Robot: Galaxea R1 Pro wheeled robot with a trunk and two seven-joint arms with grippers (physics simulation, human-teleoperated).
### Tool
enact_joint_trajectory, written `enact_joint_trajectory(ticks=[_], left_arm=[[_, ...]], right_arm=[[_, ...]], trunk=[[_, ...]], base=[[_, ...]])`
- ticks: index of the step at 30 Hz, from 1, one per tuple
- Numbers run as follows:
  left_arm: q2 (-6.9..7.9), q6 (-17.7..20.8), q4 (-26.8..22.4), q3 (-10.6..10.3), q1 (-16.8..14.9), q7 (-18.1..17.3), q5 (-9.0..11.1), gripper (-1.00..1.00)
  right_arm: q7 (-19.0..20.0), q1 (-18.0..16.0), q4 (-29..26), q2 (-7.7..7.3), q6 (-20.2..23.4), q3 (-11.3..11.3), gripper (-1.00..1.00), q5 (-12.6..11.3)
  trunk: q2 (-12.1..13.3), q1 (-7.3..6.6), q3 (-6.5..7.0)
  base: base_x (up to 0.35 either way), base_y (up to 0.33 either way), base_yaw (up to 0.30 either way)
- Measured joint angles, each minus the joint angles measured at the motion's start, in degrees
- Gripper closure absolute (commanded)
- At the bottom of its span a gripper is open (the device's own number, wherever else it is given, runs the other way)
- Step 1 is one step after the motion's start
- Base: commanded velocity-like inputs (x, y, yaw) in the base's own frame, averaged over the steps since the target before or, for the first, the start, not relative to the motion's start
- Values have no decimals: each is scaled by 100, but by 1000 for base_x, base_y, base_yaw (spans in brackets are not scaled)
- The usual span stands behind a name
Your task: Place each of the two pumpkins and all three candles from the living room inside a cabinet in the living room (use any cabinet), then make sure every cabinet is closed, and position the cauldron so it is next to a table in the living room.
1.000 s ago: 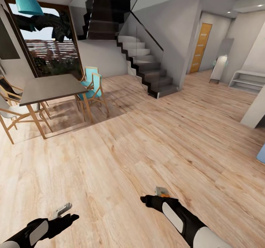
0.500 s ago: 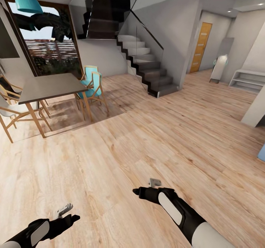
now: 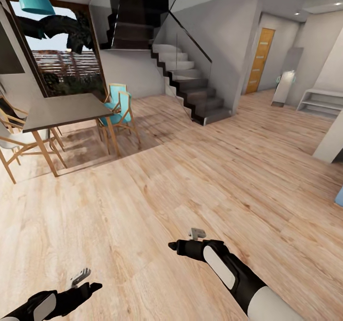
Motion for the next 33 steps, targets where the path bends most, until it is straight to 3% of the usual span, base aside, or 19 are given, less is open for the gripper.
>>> enact_joint_trajectory(ticks=[8, 17, 33], left_arm=[[102, -4, 40, 14, 2, -372, 0, -100], [238, -18, 138, 14, 11, -946, -5, -100], [242, -102, 197, 12, 11, -961, -8, -100]], right_arm=[[22, 0, -56, -7, 106, -2, -100, -6], [25, 0, -780, -19, 330, 3, -100, -234], [17, 0, -850, -9, 369, 0, -100, -282]], trunk=[[-321, 176, -144], [-682, 374, -305], [-1324, 725, -592]], base=[[0, 0, 0], [0, 0, 0], [0, 0, 0]])
